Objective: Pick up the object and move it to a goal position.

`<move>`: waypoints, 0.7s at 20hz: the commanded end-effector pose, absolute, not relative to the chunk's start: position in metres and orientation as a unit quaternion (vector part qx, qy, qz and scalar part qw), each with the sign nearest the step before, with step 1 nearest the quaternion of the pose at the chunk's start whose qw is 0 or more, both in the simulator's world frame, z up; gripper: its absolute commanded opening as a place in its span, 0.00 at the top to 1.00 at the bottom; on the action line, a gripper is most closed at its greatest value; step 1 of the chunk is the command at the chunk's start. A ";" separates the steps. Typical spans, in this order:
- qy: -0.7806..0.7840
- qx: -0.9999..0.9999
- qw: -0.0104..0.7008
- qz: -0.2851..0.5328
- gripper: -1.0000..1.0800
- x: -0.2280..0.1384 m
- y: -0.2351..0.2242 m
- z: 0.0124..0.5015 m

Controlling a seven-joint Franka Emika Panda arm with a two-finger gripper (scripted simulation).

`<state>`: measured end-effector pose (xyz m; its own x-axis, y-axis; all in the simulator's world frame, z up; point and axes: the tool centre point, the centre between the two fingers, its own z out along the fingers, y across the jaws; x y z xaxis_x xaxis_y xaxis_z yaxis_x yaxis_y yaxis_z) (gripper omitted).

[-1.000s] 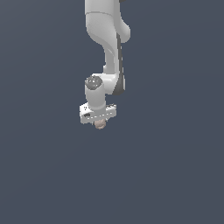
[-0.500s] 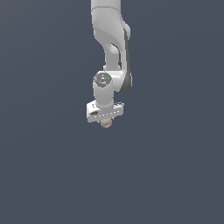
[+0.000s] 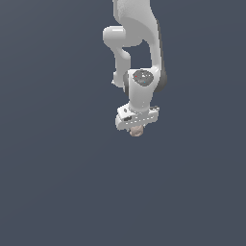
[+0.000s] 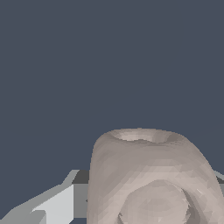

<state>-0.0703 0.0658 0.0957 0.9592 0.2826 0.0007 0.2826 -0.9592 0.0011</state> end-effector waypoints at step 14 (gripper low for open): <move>0.142 0.990 0.000 0.000 1.00 -0.063 0.179 0.141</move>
